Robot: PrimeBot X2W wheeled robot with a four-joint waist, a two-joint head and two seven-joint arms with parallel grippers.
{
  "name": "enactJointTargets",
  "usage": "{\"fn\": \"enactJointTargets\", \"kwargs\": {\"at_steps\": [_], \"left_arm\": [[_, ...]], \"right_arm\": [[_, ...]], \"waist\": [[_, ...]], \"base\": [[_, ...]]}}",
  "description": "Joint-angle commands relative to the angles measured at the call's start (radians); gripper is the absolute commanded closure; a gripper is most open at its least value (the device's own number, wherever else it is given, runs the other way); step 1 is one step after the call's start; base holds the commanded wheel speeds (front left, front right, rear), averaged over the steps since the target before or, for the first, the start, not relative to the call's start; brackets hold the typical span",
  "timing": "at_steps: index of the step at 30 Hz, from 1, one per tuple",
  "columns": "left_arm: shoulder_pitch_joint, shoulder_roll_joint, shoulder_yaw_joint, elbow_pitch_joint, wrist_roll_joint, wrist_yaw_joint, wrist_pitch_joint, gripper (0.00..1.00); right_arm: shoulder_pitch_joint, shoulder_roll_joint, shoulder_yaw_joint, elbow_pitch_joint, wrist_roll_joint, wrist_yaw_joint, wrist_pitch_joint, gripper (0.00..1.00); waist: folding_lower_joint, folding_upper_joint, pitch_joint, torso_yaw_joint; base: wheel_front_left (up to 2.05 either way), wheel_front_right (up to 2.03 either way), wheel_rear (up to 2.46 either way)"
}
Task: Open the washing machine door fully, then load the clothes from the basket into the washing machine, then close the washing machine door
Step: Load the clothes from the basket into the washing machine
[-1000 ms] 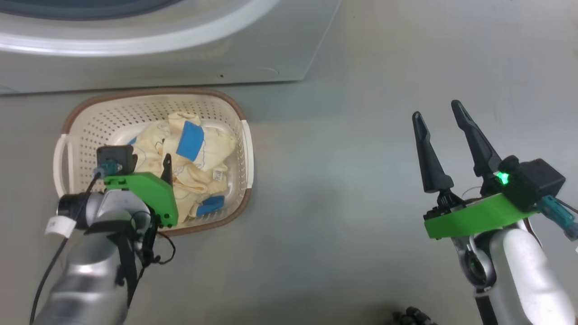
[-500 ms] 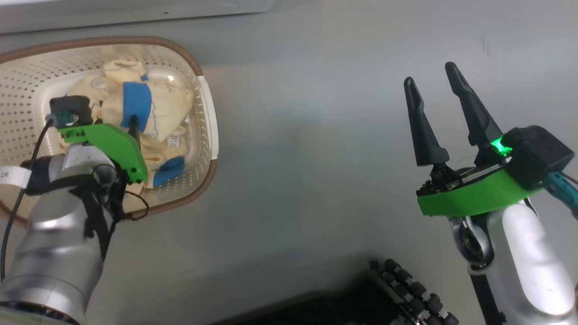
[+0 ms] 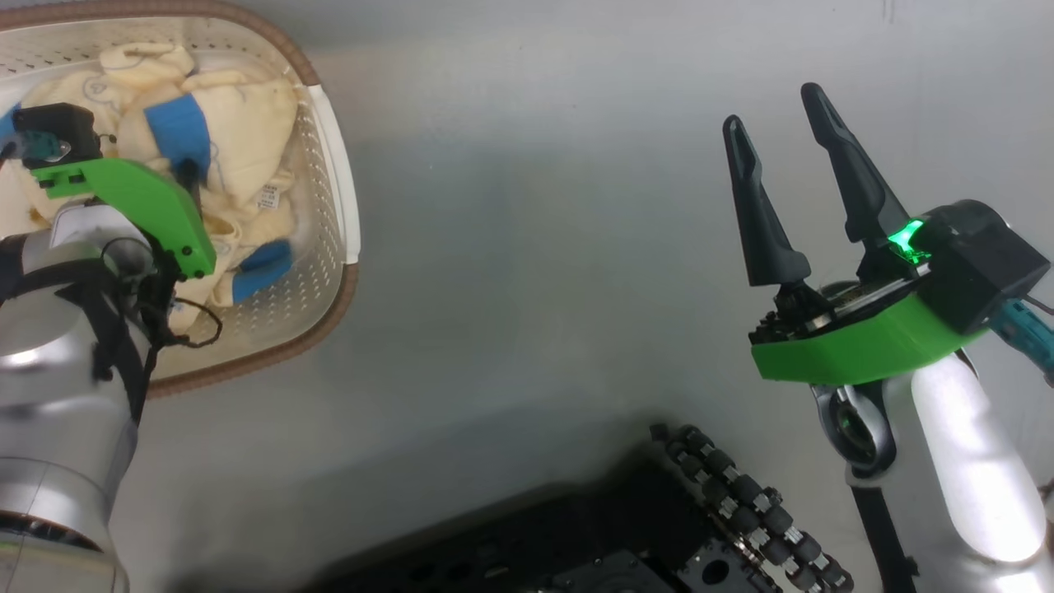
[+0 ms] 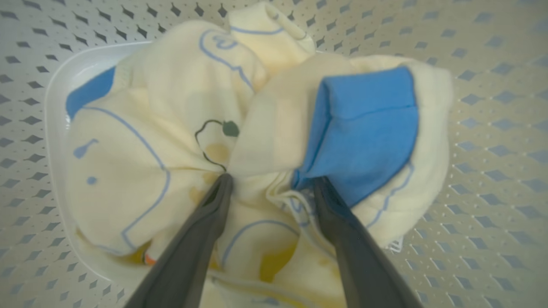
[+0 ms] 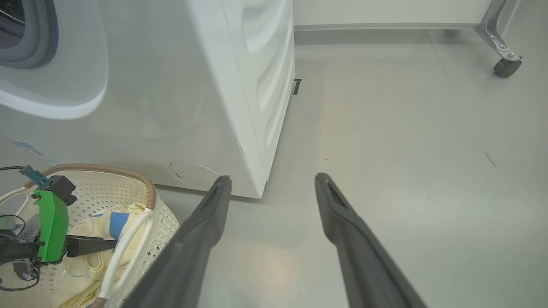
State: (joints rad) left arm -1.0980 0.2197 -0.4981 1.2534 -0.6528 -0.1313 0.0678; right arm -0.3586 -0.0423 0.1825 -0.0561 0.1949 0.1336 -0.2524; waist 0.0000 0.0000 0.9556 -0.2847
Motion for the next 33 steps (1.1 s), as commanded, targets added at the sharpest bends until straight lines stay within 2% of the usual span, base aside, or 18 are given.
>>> {"fn": "enactJointTargets", "kwargs": {"at_steps": [1,4,5,7,8,16,33], "left_arm": [[0.014,0.038,0.006,0.004,-0.011,0.001,0.005,0.00],[0.005,0.037,0.004,0.012,-0.016,0.001,0.014,0.00],[0.004,0.036,0.004,0.015,-0.017,0.001,0.017,0.03],[0.004,0.034,0.005,0.019,-0.023,0.002,0.021,0.79],[0.005,0.031,0.008,0.021,-0.029,0.002,0.030,1.00],[0.017,0.019,-0.002,0.029,-0.030,0.015,0.013,1.00],[0.061,-0.024,-0.040,0.030,0.007,0.058,-0.249,1.00]], "right_arm": [[0.021,-0.008,0.021,-0.031,0.002,-0.003,-0.009,0.00],[0.020,-0.008,0.028,-0.035,0.006,-0.003,-0.009,0.00],[0.019,-0.008,0.030,-0.035,0.007,-0.003,-0.009,0.00],[0.017,-0.008,0.033,-0.036,0.010,-0.003,-0.009,0.00],[0.016,-0.008,0.034,-0.037,0.011,-0.003,-0.009,0.00],[0.020,-0.008,0.017,-0.037,0.015,-0.003,-0.009,0.00],[0.052,-0.008,-0.040,-0.011,-0.023,-0.003,-0.009,0.00]], "waist": [[0.0000,0.0000,0.013,-0.004],[0.0000,0.0000,0.023,-0.006],[0.0000,0.0000,0.026,-0.007],[0.0000,0.0000,0.030,-0.009],[0.0000,0.0000,0.031,-0.010],[0.0000,0.0000,0.023,0.006],[0.0000,0.0000,-0.117,0.092]], "base": [[0.00,0.00,0.00],[0.00,0.00,0.00],[0.00,0.00,0.00],[0.00,0.00,0.00],[0.00,0.00,0.00],[0.00,0.00,0.00],[0.00,0.00,0.00]]}}
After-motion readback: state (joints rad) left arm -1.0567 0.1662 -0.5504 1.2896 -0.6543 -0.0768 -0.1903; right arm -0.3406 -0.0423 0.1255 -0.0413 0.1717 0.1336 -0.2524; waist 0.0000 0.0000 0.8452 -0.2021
